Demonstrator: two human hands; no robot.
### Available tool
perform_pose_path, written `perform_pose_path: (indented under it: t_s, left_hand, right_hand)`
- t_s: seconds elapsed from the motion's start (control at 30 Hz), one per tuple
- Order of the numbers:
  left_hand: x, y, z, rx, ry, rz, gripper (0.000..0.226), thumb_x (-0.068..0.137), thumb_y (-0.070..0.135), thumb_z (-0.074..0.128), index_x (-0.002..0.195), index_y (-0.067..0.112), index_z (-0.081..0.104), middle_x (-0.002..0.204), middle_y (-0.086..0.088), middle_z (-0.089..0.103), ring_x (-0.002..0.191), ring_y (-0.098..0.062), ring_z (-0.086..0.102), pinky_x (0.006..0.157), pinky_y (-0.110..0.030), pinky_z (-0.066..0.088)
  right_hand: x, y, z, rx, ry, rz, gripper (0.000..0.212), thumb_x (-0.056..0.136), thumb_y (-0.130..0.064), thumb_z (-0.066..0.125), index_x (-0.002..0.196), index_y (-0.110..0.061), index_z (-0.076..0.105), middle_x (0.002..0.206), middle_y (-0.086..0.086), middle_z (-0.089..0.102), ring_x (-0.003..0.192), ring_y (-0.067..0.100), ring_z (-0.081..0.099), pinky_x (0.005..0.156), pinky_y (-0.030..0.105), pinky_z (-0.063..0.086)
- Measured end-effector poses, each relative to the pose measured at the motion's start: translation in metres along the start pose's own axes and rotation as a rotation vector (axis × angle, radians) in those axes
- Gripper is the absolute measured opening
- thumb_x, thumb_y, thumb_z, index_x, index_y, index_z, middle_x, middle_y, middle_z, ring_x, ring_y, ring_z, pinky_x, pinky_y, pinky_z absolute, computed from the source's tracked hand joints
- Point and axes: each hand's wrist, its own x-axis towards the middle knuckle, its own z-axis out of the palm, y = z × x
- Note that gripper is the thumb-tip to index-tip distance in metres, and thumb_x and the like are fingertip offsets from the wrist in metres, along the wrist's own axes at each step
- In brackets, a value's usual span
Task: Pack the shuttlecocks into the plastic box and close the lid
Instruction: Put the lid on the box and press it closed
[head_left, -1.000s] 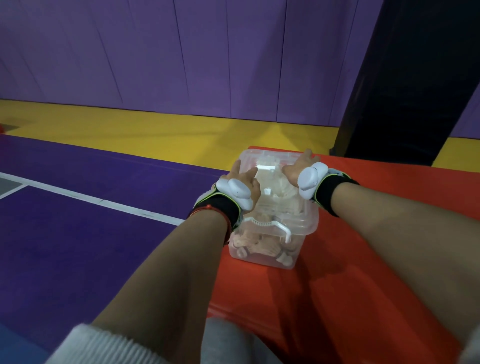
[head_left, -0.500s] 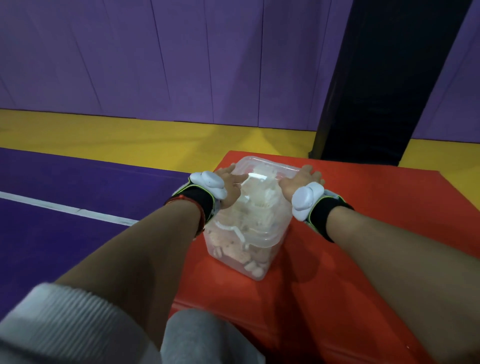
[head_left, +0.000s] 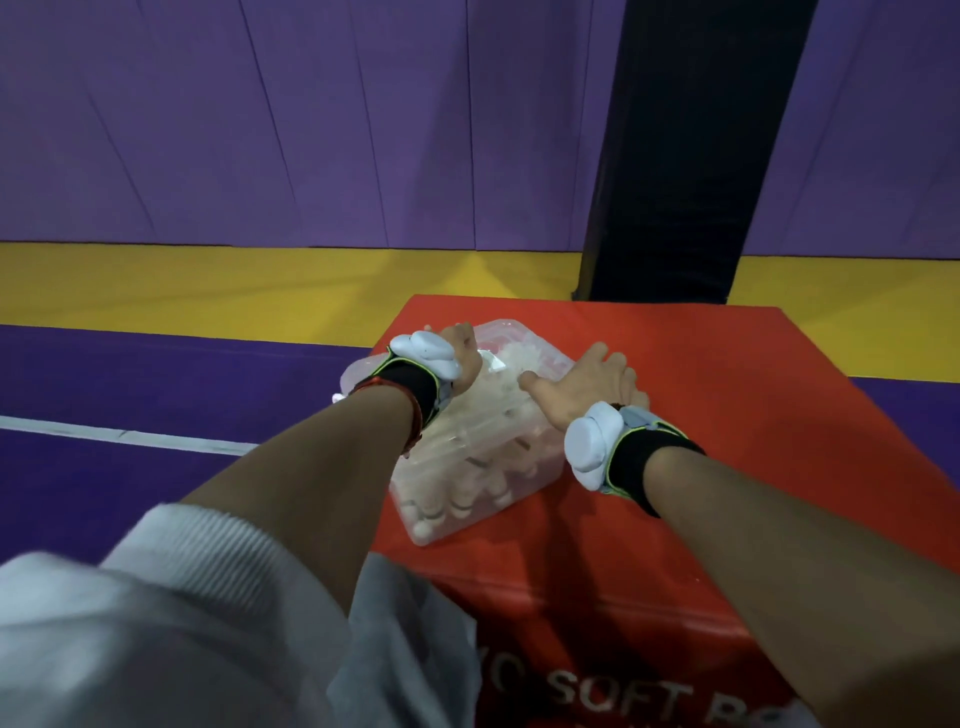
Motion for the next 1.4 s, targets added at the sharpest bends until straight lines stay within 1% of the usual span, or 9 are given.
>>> perform_pose_path:
  t_s: [0.17, 0.37, 0.5, 0.6, 0.77, 0.9, 1.1, 1.27, 1.4]
  left_hand:
    - [-0.018, 0.02, 0.009, 0.118, 0.037, -0.074, 0.037, 0.09, 0.031, 0.042, 0.121, 0.012, 0.048, 0.122, -0.012, 0.055, 0.122, -0.036, 0.048, 0.106, -0.046, 0.036]
    - [-0.017, 0.012, 0.027, 0.102, 0.145, -0.004, 0.035, 0.091, 0.04, 0.038, 0.11, 0.013, 0.046, 0.126, -0.008, 0.053, 0.133, -0.036, 0.036, 0.111, -0.053, 0.026]
    - [-0.012, 0.008, 0.032, 0.083, 0.172, 0.015, 0.037, 0.091, 0.04, 0.035, 0.114, 0.012, 0.044, 0.13, -0.008, 0.051, 0.142, -0.034, 0.027, 0.114, -0.053, 0.02]
    - [-0.01, 0.007, 0.034, 0.075, 0.17, 0.009, 0.038, 0.091, 0.04, 0.034, 0.116, 0.013, 0.044, 0.133, -0.007, 0.051, 0.144, -0.033, 0.023, 0.116, -0.053, 0.017]
    - [-0.008, 0.007, 0.036, 0.086, 0.168, 0.008, 0.041, 0.092, 0.041, 0.034, 0.12, 0.012, 0.043, 0.134, -0.007, 0.05, 0.145, -0.033, 0.022, 0.116, -0.052, 0.017]
    - [-0.008, 0.008, 0.036, 0.086, 0.178, 0.013, 0.043, 0.092, 0.041, 0.033, 0.121, 0.011, 0.042, 0.134, -0.007, 0.051, 0.145, -0.033, 0.021, 0.117, -0.052, 0.016]
    - [-0.01, 0.008, 0.037, 0.096, 0.184, 0.015, 0.044, 0.092, 0.042, 0.033, 0.122, 0.011, 0.042, 0.134, -0.007, 0.051, 0.146, -0.033, 0.02, 0.116, -0.052, 0.019]
    - [-0.011, 0.008, 0.038, 0.099, 0.187, 0.014, 0.047, 0.092, 0.043, 0.032, 0.125, 0.01, 0.041, 0.136, -0.007, 0.05, 0.146, -0.034, 0.019, 0.115, -0.051, 0.02]
    - [-0.013, 0.009, 0.037, 0.093, 0.178, 0.015, 0.048, 0.093, 0.043, 0.032, 0.127, 0.01, 0.04, 0.137, -0.007, 0.049, 0.146, -0.034, 0.018, 0.117, -0.052, 0.016]
  right_hand:
    - [-0.017, 0.027, -0.013, 0.108, 0.002, -0.003, 0.052, 0.081, -0.059, 0.047, 0.105, -0.013, 0.05, 0.096, 0.008, 0.06, 0.081, 0.03, 0.052, 0.077, 0.039, 0.043]
    - [-0.01, 0.035, -0.013, 0.409, -0.09, 0.082, 0.047, 0.071, -0.062, 0.053, 0.09, -0.019, 0.059, 0.086, 0.002, 0.063, 0.082, 0.031, 0.058, 0.075, 0.037, 0.048]
    - [0.014, 0.025, -0.011, 0.635, -0.339, 0.155, 0.078, 0.059, -0.068, 0.057, 0.113, -0.011, 0.063, 0.113, 0.007, 0.067, 0.103, 0.031, 0.063, 0.097, 0.041, 0.047]
    - [0.021, 0.02, -0.014, 0.749, -0.533, 0.188, 0.062, 0.078, -0.057, 0.062, 0.121, -0.012, 0.059, 0.121, 0.005, 0.063, 0.107, 0.026, 0.06, 0.102, 0.037, 0.042]
    - [0.025, 0.014, 0.002, 0.927, -0.656, 0.255, 0.059, 0.075, -0.054, 0.068, 0.12, -0.014, 0.065, 0.121, 0.007, 0.067, 0.104, 0.025, 0.065, 0.094, 0.035, 0.047]
    - [0.029, 0.017, 0.01, 0.948, -0.534, 0.316, 0.089, 0.048, -0.064, 0.081, 0.119, -0.013, 0.061, 0.115, 0.005, 0.068, 0.099, 0.027, 0.068, 0.096, 0.041, 0.05]
    - [0.028, 0.014, 0.003, 0.76, -0.288, 0.125, 0.05, 0.076, -0.042, 0.077, 0.106, -0.005, 0.066, 0.093, 0.008, 0.069, 0.081, 0.028, 0.067, 0.073, 0.037, 0.053]
    - [0.028, 0.008, -0.001, 0.619, -0.283, 0.141, 0.054, 0.08, -0.046, 0.073, 0.109, -0.001, 0.065, 0.1, 0.013, 0.07, 0.087, 0.031, 0.068, 0.069, 0.033, 0.053]
    - [0.026, 0.004, 0.002, 0.528, -0.209, 0.145, 0.043, 0.082, -0.046, 0.071, 0.099, -0.007, 0.068, 0.095, 0.012, 0.068, 0.075, 0.027, 0.058, 0.048, 0.025, 0.033]
